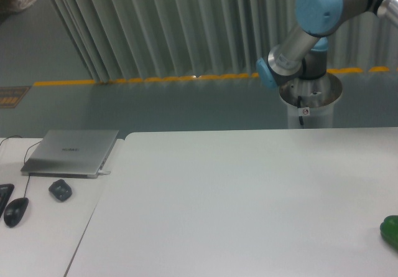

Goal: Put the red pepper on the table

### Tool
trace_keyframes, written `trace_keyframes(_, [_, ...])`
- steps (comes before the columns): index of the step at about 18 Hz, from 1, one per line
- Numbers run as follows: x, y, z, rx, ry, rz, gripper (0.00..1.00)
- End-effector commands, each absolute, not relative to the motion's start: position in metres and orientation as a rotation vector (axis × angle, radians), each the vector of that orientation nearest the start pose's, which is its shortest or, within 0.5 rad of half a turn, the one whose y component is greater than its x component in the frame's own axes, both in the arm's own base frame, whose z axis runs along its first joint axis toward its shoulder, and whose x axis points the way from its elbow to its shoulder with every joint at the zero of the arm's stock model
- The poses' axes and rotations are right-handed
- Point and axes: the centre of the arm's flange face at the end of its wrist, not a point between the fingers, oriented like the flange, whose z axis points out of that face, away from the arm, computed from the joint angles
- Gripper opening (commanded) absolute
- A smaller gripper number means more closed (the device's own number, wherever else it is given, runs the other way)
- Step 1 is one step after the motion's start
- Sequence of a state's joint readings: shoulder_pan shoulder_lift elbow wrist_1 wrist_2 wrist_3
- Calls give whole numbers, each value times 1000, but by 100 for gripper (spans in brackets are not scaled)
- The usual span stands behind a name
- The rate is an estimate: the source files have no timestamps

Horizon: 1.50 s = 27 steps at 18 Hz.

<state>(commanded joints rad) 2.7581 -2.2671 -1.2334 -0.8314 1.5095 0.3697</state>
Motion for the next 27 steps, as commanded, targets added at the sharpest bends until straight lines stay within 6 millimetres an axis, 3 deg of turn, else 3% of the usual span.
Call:
trace_keyframes(5, [-665,418,299,-2561,-1121,314,100])
trace_keyframes(12, [-675,425,274,-2546,-1106,320,100])
trace_keyframes(27, [-676,428,269,-2544,-1098,302,100])
